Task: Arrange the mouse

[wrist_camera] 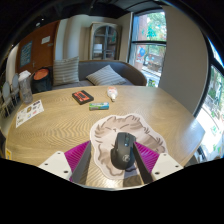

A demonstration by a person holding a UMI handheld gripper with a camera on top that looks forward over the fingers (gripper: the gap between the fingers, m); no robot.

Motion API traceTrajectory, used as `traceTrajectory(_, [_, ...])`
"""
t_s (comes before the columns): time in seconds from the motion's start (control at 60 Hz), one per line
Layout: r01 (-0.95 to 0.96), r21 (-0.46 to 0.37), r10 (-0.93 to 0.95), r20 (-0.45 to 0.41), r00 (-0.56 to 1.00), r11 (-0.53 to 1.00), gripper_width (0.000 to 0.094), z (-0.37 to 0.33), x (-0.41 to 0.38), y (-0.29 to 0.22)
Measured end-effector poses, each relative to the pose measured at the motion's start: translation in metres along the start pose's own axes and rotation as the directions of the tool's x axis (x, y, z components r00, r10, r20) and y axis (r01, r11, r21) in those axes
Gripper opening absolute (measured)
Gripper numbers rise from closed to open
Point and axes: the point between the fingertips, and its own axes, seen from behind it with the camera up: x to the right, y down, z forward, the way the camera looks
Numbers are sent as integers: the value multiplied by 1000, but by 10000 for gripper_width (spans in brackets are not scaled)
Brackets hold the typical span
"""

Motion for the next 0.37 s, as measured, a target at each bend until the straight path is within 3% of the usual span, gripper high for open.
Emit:
traceTrajectory(0.233, [11,84,-4,-82,997,996,857,-94,-47,26])
traceTrajectory(0.367, [17,104,-9,-71,997,994,851,-130,-94,51])
